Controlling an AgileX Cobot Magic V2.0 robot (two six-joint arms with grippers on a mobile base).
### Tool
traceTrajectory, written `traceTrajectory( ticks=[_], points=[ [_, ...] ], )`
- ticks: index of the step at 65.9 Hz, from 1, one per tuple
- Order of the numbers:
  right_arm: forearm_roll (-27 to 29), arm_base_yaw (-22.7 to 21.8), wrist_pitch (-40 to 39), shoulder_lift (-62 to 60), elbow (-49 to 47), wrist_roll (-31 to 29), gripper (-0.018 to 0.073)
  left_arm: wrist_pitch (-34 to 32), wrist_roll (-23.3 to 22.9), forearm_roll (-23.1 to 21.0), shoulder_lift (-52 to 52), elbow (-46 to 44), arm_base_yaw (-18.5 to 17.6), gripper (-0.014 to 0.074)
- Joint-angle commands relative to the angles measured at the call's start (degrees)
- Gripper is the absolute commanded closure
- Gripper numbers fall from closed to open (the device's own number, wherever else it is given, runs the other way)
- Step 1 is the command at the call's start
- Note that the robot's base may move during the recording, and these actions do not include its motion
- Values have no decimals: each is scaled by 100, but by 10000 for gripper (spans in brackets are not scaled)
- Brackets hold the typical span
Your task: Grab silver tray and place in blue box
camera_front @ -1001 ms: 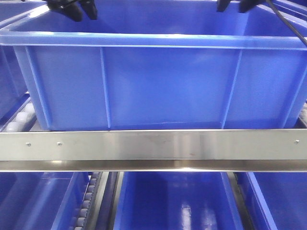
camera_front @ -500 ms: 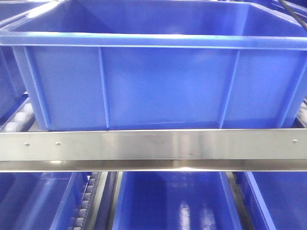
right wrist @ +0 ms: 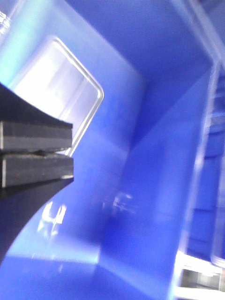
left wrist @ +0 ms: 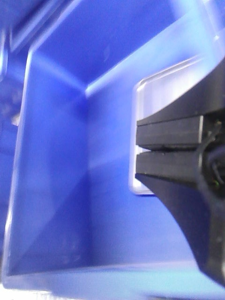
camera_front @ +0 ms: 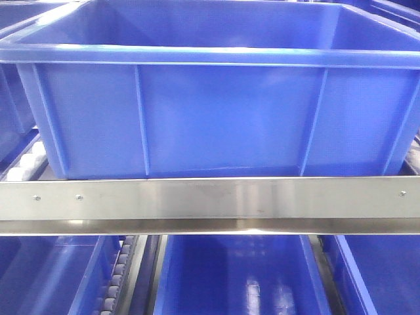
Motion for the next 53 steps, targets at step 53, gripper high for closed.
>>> traceTrajectory(
  ticks=[53],
  points=[
    [-232, -24, -385, -2842, 1731, -65, 508, -432, -6, 1430, -3559, 1891, -19, 700]
  ],
)
